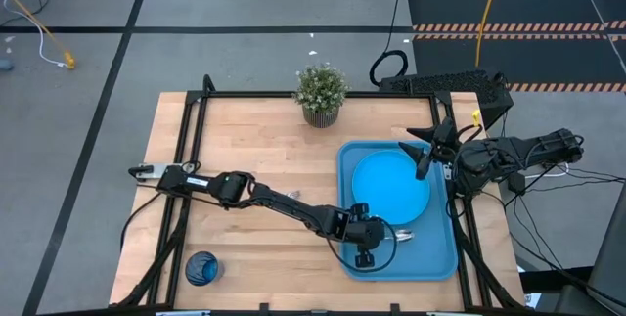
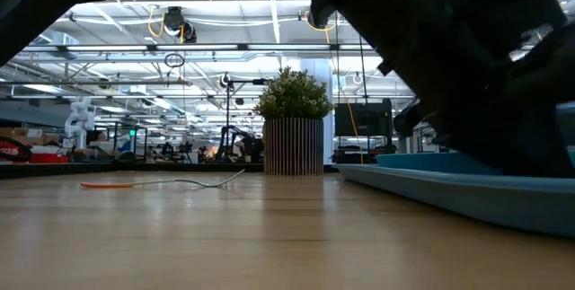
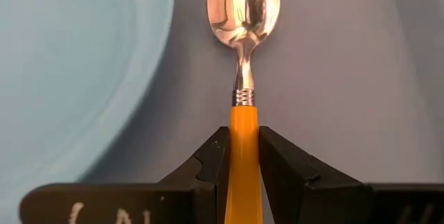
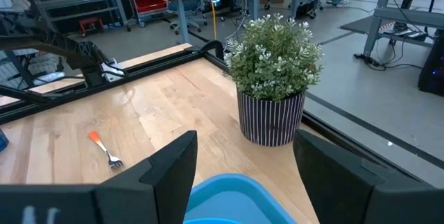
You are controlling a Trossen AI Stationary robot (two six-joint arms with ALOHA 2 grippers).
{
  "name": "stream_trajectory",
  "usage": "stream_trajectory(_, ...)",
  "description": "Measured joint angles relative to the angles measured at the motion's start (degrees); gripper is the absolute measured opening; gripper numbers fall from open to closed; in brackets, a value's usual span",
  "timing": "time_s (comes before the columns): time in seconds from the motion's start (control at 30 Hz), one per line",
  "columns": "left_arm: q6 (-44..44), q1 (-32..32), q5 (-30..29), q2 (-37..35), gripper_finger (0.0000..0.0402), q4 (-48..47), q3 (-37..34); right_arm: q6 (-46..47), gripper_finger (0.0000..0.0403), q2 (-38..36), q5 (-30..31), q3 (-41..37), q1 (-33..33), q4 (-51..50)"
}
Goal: Pick and place plate/cup/fork/spoon on tray
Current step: Put the orange spoon on the bottom of the blue plate on the blue tray
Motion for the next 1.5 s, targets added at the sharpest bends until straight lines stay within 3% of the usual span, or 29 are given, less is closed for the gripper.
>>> stream_trajectory(1.5, 0.15, 0.36, 0.42, 1.75, 0.0074, 5.35, 0.05, -0.02, 0.0231, 0.17, 0.00, 0.02, 0.00, -0.03)
